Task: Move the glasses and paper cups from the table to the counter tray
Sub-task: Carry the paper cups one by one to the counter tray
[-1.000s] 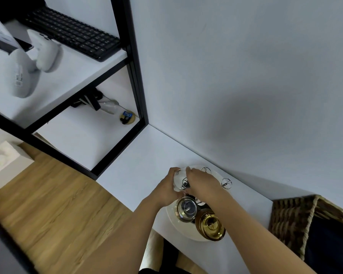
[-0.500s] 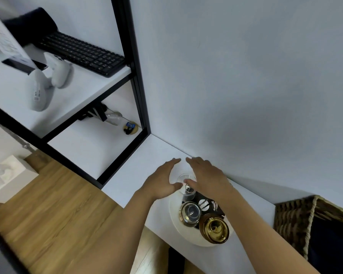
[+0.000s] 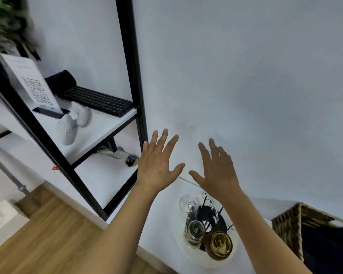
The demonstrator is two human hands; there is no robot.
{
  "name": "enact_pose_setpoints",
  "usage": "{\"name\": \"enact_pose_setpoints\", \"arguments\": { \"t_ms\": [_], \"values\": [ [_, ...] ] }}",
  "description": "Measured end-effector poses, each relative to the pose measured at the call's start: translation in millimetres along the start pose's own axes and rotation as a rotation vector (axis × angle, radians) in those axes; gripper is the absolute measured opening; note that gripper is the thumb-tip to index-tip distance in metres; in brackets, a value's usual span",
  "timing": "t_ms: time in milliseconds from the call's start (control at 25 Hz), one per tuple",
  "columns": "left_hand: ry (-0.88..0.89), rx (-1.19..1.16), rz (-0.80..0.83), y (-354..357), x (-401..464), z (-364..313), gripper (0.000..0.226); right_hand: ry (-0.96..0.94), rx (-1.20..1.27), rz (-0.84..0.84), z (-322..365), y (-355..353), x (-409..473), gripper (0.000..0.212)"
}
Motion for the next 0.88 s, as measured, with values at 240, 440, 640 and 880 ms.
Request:
{"name": "enact_pose_setpoints", "arguments": {
  "t_ms": [240,440,640,880],
  "values": [
    [0.174,-0.061,0.128,10,-37,-36,0.086,0.222,-0.007,-0.006,-11,-12,-88,0.092],
    [0.354,-0.179,0.244,36,-104,-87,0.088,0.461,-0.006,0.063,-32,9,-204,0.090],
    [0.639,-0.198,0.405,63,-183,-183,0.088,0.805,-0.004,0.114,-68,22,-358,0.089],
    [1.133,-0.274,0.529,66,-297,-361,0.086,1.259,0.041,0.069,-107,10,-567,0.087]
  ]
}}
Point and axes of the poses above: each hand's wrist, its own x-axis towards the middle knuckle, its own y-axis out of the palm, z = x × y, the point moved 3 cm from there along x, towards the middle knuckle, and after that the axes turned 8 degrees about y, right-handed, at the moved point
